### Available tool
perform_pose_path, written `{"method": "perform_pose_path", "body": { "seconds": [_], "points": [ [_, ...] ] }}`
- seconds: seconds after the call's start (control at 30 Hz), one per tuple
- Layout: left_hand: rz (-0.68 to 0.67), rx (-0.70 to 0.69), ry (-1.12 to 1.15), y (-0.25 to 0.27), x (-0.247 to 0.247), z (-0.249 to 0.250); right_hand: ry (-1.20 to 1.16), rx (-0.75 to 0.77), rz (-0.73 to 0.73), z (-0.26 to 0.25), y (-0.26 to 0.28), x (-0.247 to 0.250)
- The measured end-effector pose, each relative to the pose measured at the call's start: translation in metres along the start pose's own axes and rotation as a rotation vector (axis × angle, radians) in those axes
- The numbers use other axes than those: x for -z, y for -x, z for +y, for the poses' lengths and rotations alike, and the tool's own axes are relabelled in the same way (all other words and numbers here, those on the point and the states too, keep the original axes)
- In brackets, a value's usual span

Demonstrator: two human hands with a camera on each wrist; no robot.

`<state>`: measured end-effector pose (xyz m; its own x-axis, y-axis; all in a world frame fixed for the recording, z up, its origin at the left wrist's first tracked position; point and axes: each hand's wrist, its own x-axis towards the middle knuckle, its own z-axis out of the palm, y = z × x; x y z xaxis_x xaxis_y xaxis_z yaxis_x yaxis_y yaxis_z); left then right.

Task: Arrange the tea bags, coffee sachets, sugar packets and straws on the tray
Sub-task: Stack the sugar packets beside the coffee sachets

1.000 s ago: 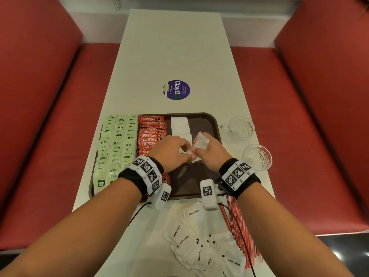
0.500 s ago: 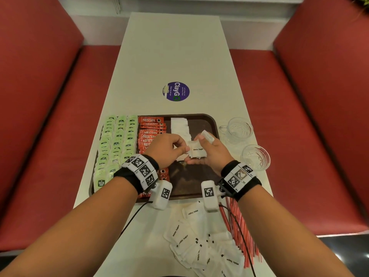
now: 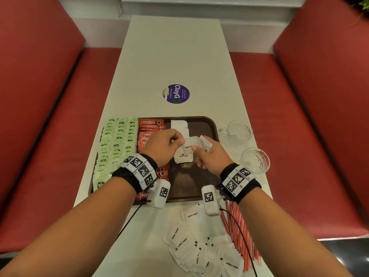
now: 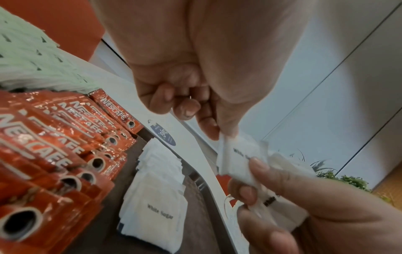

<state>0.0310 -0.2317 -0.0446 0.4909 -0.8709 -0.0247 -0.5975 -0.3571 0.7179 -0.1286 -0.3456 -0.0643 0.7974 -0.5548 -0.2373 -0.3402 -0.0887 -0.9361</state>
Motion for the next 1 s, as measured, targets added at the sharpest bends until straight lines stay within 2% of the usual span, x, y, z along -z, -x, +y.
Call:
{"method": "perform_pose_path", "body": {
  "seconds": [0.17, 0.27, 0.33, 0.43, 0.53, 0.7, 0.87, 1.0],
  "points": [
    [-0.095, 0.005, -0.021, -0.001, -0.002, -0.004, 0.037, -0.009, 0.009, 0.003, -0.003, 0.0],
    [-0.076, 0.051, -0.062, -0.003, -0.004, -0.01, 0.037, -0.061, 0.01, 0.003, -0.008, -0.001],
    [-0.09, 0.102, -0.125, -0.005, -0.004, -0.016, -0.042, -0.125, 0.039, 0.003, -0.013, -0.001],
    [-0.209, 0.169, -0.246, -0.009, -0.008, -0.021, -0.179, -0.18, 0.079, -0.003, -0.016, 0.001],
    [-0.302, 0.204, -0.329, -0.011, -0.015, -0.017, -0.242, -0.187, 0.057, -0.013, -0.015, 0.005],
    [-0.274, 0.267, -0.371, -0.012, -0.021, -0.015, -0.136, -0.152, -0.011, -0.024, -0.011, 0.008],
    [-0.23, 0.292, -0.361, -0.013, -0.023, -0.017, -0.106, -0.142, 0.002, -0.023, -0.014, 0.006],
    [-0.194, 0.272, -0.454, -0.011, -0.023, -0.015, -0.048, -0.134, 0.002, -0.018, -0.018, 0.009]
  ]
}}
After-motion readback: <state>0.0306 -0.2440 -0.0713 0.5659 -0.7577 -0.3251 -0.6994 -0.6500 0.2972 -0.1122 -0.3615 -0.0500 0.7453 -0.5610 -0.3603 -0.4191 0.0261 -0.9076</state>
